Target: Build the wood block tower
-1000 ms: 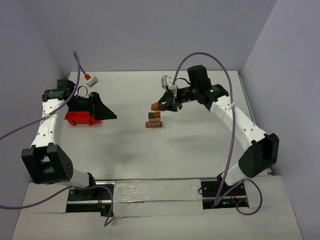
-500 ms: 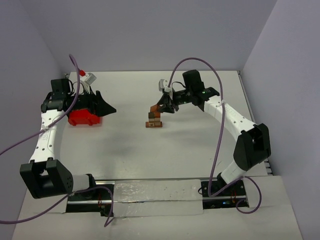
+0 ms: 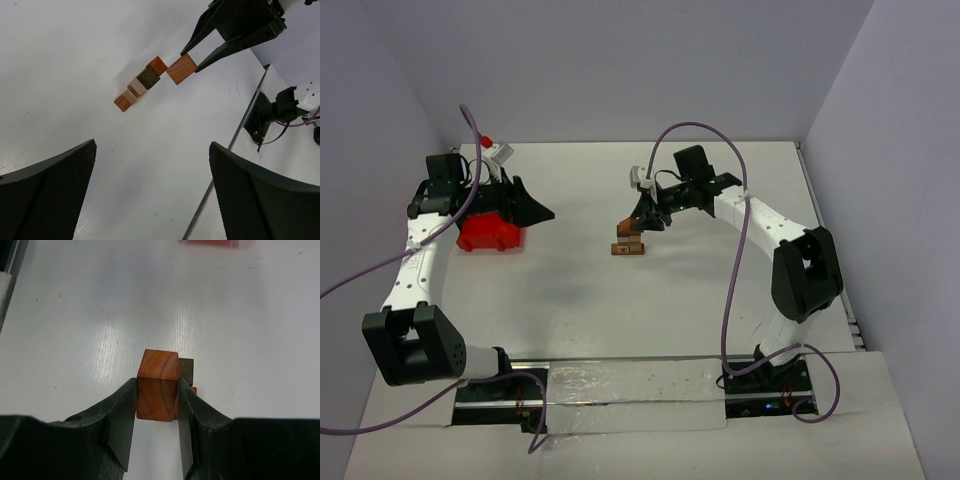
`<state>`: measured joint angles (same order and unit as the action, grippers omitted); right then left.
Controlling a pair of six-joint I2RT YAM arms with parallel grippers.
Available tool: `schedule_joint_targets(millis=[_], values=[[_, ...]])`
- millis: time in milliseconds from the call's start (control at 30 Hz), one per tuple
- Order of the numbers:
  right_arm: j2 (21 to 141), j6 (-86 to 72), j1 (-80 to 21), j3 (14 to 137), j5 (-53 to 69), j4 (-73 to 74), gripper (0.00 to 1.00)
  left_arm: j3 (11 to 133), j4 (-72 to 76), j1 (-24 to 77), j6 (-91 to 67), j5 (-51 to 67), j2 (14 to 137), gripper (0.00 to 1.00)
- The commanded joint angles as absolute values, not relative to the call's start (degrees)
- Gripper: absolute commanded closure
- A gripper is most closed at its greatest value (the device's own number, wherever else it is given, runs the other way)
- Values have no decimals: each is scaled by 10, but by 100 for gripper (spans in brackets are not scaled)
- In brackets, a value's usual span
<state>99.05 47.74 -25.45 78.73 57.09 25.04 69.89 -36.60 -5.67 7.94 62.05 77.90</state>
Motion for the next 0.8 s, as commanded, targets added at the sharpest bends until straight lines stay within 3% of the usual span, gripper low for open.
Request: schedule_joint_targets(millis=[0, 767], values=[[1010, 502, -250, 833, 597, 272, 98, 724, -345, -54, 79, 648, 787, 1], [1032, 534, -251, 848, 591, 290, 97, 729, -348, -54, 81, 642, 801, 1]])
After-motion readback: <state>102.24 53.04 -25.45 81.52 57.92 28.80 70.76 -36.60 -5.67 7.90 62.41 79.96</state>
